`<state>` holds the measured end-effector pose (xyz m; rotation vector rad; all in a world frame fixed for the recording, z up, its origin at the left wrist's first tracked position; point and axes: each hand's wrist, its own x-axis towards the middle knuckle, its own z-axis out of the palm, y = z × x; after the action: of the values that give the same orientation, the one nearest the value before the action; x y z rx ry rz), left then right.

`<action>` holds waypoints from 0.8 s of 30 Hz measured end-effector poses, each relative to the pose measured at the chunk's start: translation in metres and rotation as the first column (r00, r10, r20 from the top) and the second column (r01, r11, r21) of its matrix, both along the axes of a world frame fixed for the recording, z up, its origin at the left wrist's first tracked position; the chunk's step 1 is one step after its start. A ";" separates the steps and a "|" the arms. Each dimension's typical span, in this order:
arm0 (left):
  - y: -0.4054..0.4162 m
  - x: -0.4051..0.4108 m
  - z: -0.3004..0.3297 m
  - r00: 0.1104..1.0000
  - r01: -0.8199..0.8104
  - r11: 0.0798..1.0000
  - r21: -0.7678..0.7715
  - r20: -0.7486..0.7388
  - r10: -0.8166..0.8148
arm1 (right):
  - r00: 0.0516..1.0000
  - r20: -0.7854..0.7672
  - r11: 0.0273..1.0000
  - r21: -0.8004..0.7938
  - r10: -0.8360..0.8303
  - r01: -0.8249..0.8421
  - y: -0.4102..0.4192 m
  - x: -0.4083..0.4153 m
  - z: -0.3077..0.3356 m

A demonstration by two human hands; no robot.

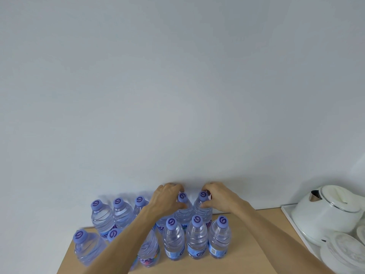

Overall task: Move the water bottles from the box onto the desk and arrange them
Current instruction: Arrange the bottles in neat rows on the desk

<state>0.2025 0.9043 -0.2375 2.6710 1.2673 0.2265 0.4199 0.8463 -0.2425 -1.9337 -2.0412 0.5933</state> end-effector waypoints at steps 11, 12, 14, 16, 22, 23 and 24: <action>0.004 -0.006 0.001 0.985 0.166 0.986 0.036 -0.051 -0.164 | 0.998 -0.038 0.998 0.042 0.053 -0.052 0.002 -0.001 0.001; 0.004 -0.006 0.000 0.988 0.151 0.988 0.027 -0.041 -0.149 | 0.997 -0.064 0.999 0.036 0.038 -0.036 0.001 0.000 0.002; 0.003 -0.004 -0.002 0.996 0.088 0.996 0.013 -0.020 -0.088 | 0.993 -0.115 1.000 0.011 0.013 -0.011 -0.001 0.003 0.003; 0.002 -0.002 -0.003 0.999 0.030 0.999 0.035 -0.017 -0.029 | 0.991 -0.134 1.000 0.005 0.008 -0.008 -0.001 0.003 0.005; 0.002 -0.001 -0.004 0.998 0.065 0.996 0.057 0.017 -0.066 | 0.996 -0.088 0.998 0.058 0.026 -0.021 0.000 -0.003 0.006; 0.002 -0.002 -0.004 0.997 0.077 0.995 0.056 0.010 -0.078 | 0.996 -0.086 0.998 0.053 0.029 -0.025 -0.001 -0.003 0.007; 0.002 -0.003 -0.003 0.996 0.084 0.995 0.055 0.003 -0.084 | 0.996 -0.085 0.998 0.047 0.031 -0.028 -0.001 -0.002 0.006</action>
<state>0.1999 0.9067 -0.2407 2.7607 1.1606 0.2599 0.4175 0.8449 -0.2361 -1.8233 -2.0162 0.6191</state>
